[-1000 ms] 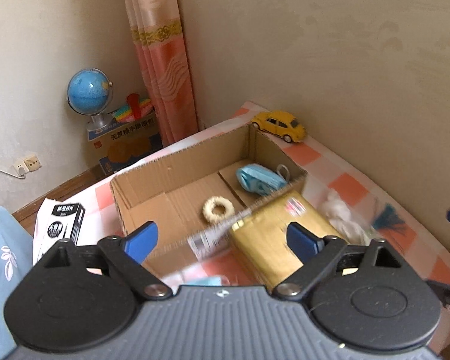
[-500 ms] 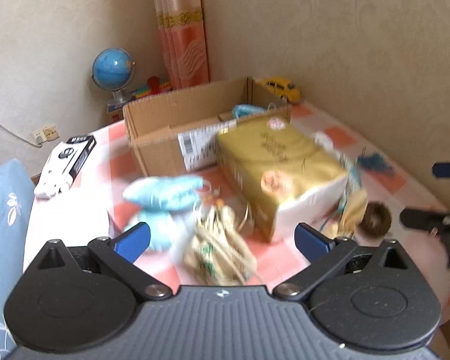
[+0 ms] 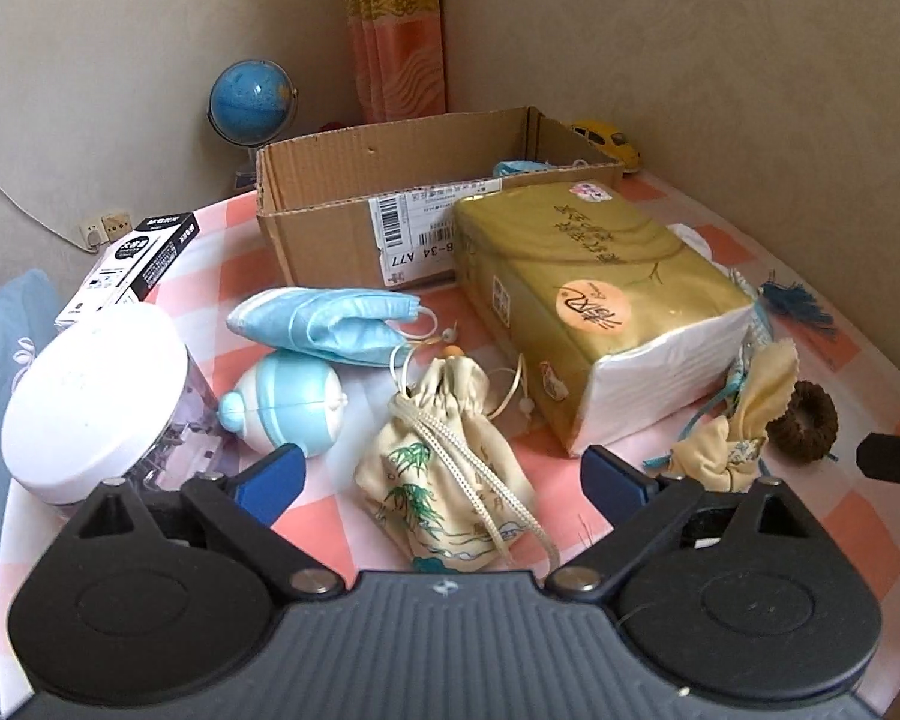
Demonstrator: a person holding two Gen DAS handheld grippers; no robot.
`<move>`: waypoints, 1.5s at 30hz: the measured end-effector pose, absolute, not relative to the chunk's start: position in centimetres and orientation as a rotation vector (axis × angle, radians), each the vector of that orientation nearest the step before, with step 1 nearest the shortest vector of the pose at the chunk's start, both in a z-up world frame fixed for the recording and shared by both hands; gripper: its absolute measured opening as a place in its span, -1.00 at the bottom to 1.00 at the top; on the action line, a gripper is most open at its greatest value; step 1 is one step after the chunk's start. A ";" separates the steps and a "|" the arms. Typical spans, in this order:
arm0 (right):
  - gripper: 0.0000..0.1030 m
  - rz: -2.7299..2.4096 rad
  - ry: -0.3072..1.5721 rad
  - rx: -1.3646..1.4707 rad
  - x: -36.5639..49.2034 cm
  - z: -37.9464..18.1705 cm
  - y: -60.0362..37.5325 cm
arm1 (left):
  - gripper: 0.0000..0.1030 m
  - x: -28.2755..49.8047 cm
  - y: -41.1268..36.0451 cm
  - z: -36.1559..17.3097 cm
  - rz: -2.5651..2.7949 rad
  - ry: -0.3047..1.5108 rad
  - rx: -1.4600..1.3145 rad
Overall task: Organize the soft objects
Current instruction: 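Grasp the beige drawstring pouch with the left gripper while the right gripper grasps the blue floral pouch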
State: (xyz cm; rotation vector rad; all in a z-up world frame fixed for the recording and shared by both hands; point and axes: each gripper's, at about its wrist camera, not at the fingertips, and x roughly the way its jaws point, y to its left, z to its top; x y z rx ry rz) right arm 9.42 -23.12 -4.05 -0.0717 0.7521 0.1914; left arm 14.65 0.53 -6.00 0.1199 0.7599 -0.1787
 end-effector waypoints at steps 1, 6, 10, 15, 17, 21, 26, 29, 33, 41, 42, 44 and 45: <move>1.00 0.193 0.754 -0.071 9.5 -4.1 -23.2 | 0.80 14.8 0.6 -6.1 -0.180 0.759 0.117; 1.00 0.202 0.767 -0.074 9.9 -4.6 -23.2 | 0.54 15.5 0.7 -6.6 -0.171 0.770 0.109; 1.00 0.211 0.775 -0.097 10.4 -4.9 -22.9 | 0.28 15.9 0.9 -7.0 -0.169 0.783 0.089; 1.00 0.233 0.778 -0.164 11.4 -5.0 -22.5 | 0.17 15.8 1.4 -6.9 -0.159 0.781 0.055; 1.00 0.241 0.776 -0.192 11.8 -5.1 -22.3 | 0.16 15.6 1.7 -6.9 -0.155 0.786 0.052; 1.00 0.268 0.764 -0.274 12.8 -5.4 -21.4 | 0.16 15.2 2.2 -6.8 -0.157 0.799 0.036; 1.00 0.311 0.737 -0.382 13.8 -5.9 -20.1 | 0.16 15.1 2.0 -6.9 -0.157 0.802 0.039; 0.98 0.327 0.716 -0.390 14.4 -5.8 -19.7 | 0.16 15.3 1.8 -6.9 -0.165 0.805 0.035; 0.84 0.338 0.707 -0.416 15.5 -6.0 -19.3 | 0.16 15.4 1.7 -6.9 -0.174 0.806 0.039; 0.71 0.396 0.701 -0.411 16.8 -6.3 -18.5 | 0.16 15.6 1.8 -6.9 -0.186 0.813 0.025; 0.70 0.399 0.704 -0.405 17.0 -6.4 -18.5 | 0.16 15.6 1.8 -6.9 -0.187 0.813 0.024; 0.62 0.416 0.711 -0.386 17.1 -6.4 -18.7 | 0.16 15.6 1.9 -6.9 -0.189 0.813 0.021; 0.56 0.423 0.714 -0.379 17.1 -6.4 -18.7 | 0.16 15.6 1.9 -6.9 -0.190 0.814 0.020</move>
